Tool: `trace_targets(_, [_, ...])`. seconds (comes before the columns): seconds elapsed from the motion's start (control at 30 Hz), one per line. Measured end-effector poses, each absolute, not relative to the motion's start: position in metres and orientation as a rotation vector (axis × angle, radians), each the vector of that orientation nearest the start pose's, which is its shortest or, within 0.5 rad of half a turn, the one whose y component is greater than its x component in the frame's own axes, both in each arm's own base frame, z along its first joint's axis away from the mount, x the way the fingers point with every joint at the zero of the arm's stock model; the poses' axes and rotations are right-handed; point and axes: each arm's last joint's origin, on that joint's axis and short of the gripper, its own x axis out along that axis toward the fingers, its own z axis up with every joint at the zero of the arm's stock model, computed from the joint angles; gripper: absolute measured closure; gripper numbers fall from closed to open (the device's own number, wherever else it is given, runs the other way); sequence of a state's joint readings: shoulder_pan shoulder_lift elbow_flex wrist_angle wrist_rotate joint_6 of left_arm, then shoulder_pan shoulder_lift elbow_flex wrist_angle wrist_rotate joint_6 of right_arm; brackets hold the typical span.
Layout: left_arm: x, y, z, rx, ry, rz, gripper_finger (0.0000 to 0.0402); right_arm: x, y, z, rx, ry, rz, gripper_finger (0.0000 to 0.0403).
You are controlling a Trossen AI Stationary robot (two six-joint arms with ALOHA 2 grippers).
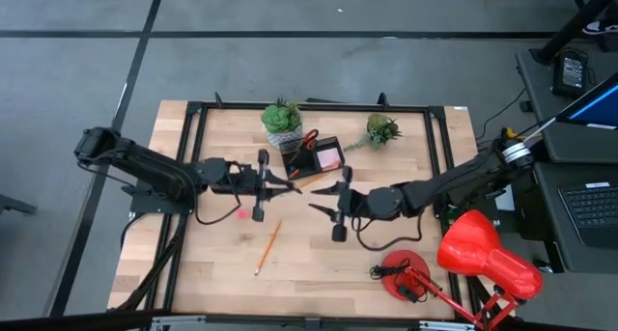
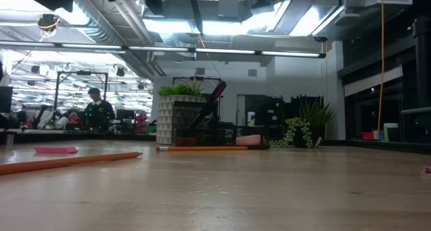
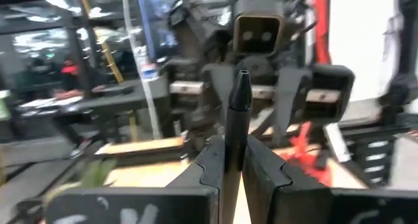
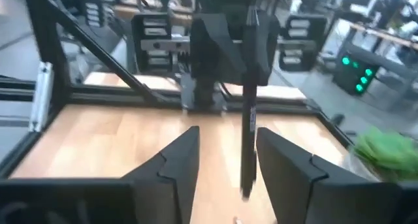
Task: Pick and place office supplies into organizer
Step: Put the black pen into the black desk organizer
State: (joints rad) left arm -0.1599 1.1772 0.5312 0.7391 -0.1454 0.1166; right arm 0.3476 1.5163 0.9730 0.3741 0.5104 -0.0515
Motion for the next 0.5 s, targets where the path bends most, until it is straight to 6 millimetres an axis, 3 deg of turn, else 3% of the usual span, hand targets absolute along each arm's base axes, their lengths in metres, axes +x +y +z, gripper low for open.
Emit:
trace_targets(0.17, [0.238,-0.012,0.257,0.116,-0.01,0.189,0.0376,0.315,0.099,0.275,-0.138,0.245,-0.167,0.0295])
trace_targets(0.33, [0.237,0.012,0.254,0.134,0.03,0.271,0.0376,0.315,0.099,0.274,-0.147,0.249,-0.165,0.0386])
trace_targets(0.5, [0.236,0.034,0.254,0.14,0.034,0.304,0.0376,0.311,0.096,0.261,-0.159,0.175,-0.167,0.0393])
